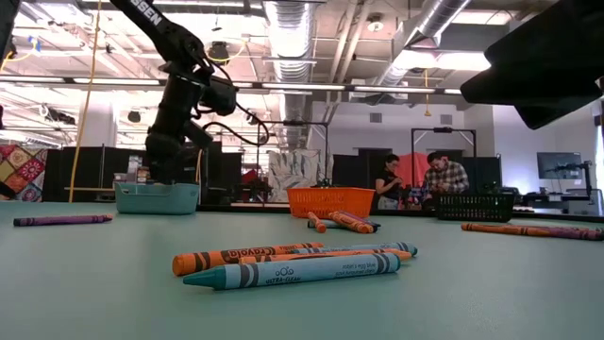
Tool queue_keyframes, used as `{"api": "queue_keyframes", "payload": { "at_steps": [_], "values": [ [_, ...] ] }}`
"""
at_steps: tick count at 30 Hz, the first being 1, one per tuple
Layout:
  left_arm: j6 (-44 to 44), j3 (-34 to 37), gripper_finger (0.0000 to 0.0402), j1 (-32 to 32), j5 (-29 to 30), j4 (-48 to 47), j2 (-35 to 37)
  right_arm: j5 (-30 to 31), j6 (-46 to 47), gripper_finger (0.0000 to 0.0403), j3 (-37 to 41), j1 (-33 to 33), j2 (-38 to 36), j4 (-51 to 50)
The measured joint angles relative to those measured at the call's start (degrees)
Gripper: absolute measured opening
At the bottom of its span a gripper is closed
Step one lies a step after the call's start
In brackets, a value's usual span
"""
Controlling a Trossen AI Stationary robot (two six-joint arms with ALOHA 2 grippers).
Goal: Sort crayons
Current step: Put the orange crayon into the orange bin
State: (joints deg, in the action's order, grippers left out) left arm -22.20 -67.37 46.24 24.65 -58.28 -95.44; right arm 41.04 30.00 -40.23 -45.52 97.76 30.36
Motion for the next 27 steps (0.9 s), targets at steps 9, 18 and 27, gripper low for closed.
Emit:
{"api": "queue_keyframes", "payload": {
  "at_steps": [9,18,27],
  "values": [
    [6.8,0.0,0.0111,-4.9,-5.1,-6.4,0.0,0.0,-0.5,0.0133,0.0,0.0,0.0,-0.1],
    [13.0,0.0,0.0112,-16.3,-15.6,-10.2,0.1,0.0,-1.5,0.0133,0.0,0.0,0.0,-0.1],
    [18.2,0.0,0.0112,-34.3,-24.9,-5.9,0.1,-0.4,-4.5,0.0133,0.0,0.4,0.0,-0.8]
  ]
}}
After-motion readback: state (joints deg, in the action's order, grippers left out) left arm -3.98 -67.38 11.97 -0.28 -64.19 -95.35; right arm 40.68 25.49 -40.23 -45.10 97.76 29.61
